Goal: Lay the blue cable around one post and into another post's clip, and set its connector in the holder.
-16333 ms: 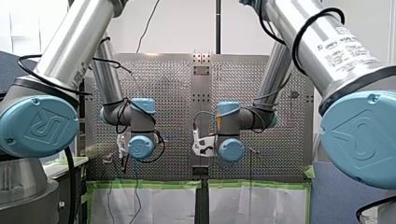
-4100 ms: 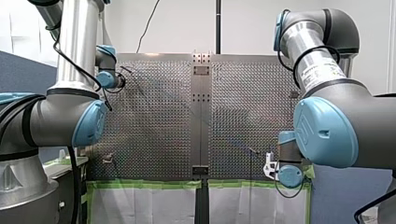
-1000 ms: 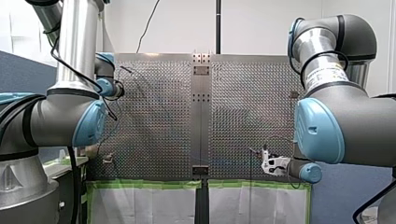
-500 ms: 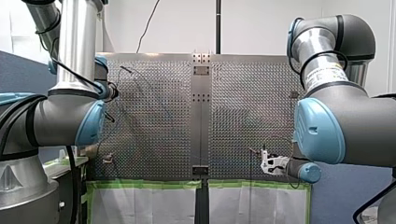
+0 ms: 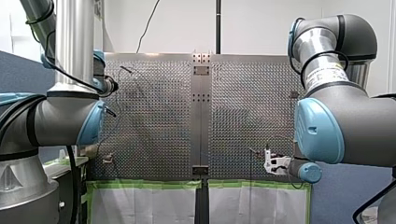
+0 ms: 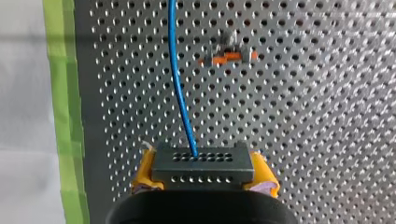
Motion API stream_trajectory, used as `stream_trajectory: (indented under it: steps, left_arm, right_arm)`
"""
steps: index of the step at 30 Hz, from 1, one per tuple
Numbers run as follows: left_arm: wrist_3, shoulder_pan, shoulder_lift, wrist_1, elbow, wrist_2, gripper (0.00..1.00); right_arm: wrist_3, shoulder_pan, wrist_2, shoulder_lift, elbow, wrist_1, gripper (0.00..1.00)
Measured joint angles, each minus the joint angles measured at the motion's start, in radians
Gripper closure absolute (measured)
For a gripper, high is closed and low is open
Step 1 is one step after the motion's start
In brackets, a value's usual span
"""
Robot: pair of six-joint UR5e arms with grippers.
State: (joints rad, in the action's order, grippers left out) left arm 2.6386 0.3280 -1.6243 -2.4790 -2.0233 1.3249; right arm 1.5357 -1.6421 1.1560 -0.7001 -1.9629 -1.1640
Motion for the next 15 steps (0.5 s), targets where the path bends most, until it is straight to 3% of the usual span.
stream_trajectory:
  steps: [8,15]
  left_arm:
    - [-0.036,0.004,0.086,-0.020,-0.081,0.003,0.02]
    - [-0.092,0.020,0.145,-0.076,-0.055,0.022,0.02]
  right_arm:
    - [0.001,0.004,0.037,0.000,0.000,0.011,1.00]
    - [0.001,0.005,0.040,0.000,0.000,0.014,1.00]
